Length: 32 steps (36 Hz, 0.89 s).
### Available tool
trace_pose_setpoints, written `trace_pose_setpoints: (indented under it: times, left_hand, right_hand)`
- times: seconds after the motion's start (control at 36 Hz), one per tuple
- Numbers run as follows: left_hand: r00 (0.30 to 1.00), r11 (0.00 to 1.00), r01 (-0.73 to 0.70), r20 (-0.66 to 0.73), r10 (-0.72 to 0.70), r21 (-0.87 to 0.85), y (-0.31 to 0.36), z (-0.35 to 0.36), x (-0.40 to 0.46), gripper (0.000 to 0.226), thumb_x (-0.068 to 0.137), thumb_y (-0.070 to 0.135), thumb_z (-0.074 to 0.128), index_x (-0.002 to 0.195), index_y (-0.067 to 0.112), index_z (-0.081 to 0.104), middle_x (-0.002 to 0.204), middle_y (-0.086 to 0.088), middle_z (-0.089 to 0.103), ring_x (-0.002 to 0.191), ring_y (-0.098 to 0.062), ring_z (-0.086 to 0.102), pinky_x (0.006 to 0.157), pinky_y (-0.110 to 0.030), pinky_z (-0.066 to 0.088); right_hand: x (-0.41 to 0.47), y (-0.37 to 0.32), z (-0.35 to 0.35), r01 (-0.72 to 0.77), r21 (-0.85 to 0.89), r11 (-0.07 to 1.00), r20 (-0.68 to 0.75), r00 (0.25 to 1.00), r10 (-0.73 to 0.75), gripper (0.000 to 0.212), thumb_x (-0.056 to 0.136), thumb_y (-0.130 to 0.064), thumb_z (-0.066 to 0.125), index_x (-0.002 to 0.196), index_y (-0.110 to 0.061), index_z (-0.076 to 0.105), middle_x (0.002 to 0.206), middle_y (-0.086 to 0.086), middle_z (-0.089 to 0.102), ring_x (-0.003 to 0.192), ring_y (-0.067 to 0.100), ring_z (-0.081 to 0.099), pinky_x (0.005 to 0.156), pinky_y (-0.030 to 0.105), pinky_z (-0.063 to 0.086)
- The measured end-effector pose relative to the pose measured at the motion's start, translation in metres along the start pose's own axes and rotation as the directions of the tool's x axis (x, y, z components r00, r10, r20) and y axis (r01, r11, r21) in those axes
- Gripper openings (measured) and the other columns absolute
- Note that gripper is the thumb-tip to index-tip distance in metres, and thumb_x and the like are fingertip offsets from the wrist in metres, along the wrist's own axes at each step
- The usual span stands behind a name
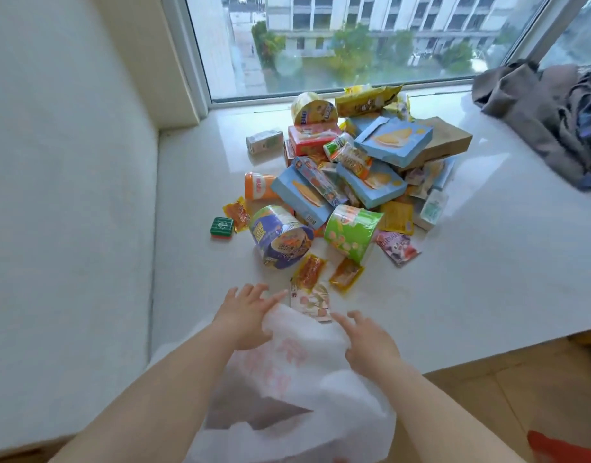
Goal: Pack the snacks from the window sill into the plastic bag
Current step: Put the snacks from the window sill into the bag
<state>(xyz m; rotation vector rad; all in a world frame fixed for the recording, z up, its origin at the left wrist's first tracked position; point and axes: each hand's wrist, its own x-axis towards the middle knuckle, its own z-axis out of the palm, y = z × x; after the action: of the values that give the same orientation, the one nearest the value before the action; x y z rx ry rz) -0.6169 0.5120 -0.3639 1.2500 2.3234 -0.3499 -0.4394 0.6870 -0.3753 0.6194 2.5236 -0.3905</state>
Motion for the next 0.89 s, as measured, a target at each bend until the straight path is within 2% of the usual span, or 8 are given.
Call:
trace_pose_setpoints:
  times: [0.06,0.17,0.25,0.36,0.5,0.56,0.72,0.89]
  left_hand:
    - [0.996,0.994,0.033,0.09,-0.024,-0.101,0.002,0.004,0.006,0.068,0.089,0.065,0.029,0.148,0.042,0.003,0.156,0.001,0.012,0.142,-0.023,0.012,0.115,-0.05,0.008]
    - [0.984,0.944,0.132,0.156,-0.088,-0.301,0.005,-0.001,0.024,0.054,0.095,0.06,0.013,0.145,0.043,0.026,0.156,0.003,0.019,0.143,-0.021,0.013,0.116,-0.05,0.006]
    - [0.991,0.954,0.097,0.116,-0.067,-0.284,0.009,-0.01,0.041,0.048,0.099,0.05,0.016,0.137,0.038,0.044,0.153,0.001,0.027,0.139,-0.021,0.023,0.113,-0.044,0.018]
    - [1.0,0.919,0.019,-0.01,-0.025,-0.395,0.022,-0.014,0.068,0.042,0.102,0.039,0.026,0.125,0.027,0.059,0.142,0.0,0.043,0.128,-0.02,0.042,0.098,-0.032,0.037]
    - [0.998,0.868,-0.025,-0.065,-0.008,-0.497,0.045,-0.011,0.109,0.042,0.098,0.028,0.042,0.139,0.024,0.043,0.147,0.0,0.032,0.128,-0.022,0.041,0.097,-0.033,0.041]
    - [0.998,0.901,-0.056,-0.04,0.043,-0.431,0.05,-0.008,0.123,0.059,0.091,0.026,0.054,0.145,0.027,0.031,0.154,-0.001,0.02,0.136,-0.024,0.03,0.105,-0.036,0.036]
    - [0.996,0.975,-0.047,0.066,0.063,-0.218,0.052,0.008,0.144,0.11,0.064,0.058,0.074,0.15,0.035,0.008,0.157,-0.006,-0.012,0.145,-0.025,-0.005,0.116,-0.044,0.014]
    - [0.998,0.976,-0.056,-0.003,0.057,-0.212,0.052,0.022,0.16,0.101,0.069,0.06,0.07,0.148,0.035,0.012,0.157,-0.009,-0.005,0.145,-0.025,-0.003,0.115,-0.04,0.015]
  right_hand:
    - [0.009,0.001,0.001,-0.022,0.051,0.998,0.049,0.999,0.019,0.064,0.088,-0.027,0.046,0.147,-0.037,0.021,0.149,-0.001,0.028,0.126,0.024,0.04,0.101,0.033,0.036]
    - [0.027,0.0,-0.004,-0.016,0.042,0.999,0.077,0.997,0.013,0.049,0.092,-0.049,0.036,0.137,-0.033,0.044,0.146,-0.002,0.036,0.127,0.022,0.039,0.103,0.035,0.032]
    - [0.043,-0.004,-0.01,-0.095,0.176,0.98,0.009,0.995,0.095,0.045,0.095,-0.05,0.034,0.126,-0.029,0.058,0.138,-0.003,0.044,0.124,0.02,0.041,0.101,0.033,0.034]
    - [0.069,0.0,-0.013,-0.165,0.213,0.963,-0.003,0.985,0.17,0.042,0.094,-0.032,0.041,0.134,-0.022,0.048,0.137,0.001,0.043,0.127,0.022,0.038,0.102,0.033,0.035]
    - [0.096,0.01,-0.016,-0.212,0.194,0.958,-0.066,0.971,0.228,0.046,0.091,-0.025,0.044,0.136,-0.016,0.042,0.132,0.007,0.046,0.122,0.026,0.04,0.096,0.034,0.038]
    - [0.106,0.014,-0.016,-0.214,0.177,0.961,-0.099,0.967,0.234,0.047,0.09,-0.025,0.047,0.136,-0.016,0.041,0.134,0.007,0.044,0.121,0.026,0.04,0.096,0.035,0.038]
    - [0.135,0.021,-0.017,-0.148,0.151,0.977,-0.135,0.976,0.169,0.062,0.086,-0.037,0.054,0.142,-0.025,0.032,0.146,0.0,0.033,0.128,0.025,0.036,0.099,0.037,0.037]
    - [0.149,0.031,-0.01,-0.171,0.126,0.977,-0.115,0.976,0.186,0.064,0.085,-0.044,0.053,0.143,-0.026,0.032,0.149,-0.004,0.031,0.133,0.023,0.03,0.098,0.038,0.038]
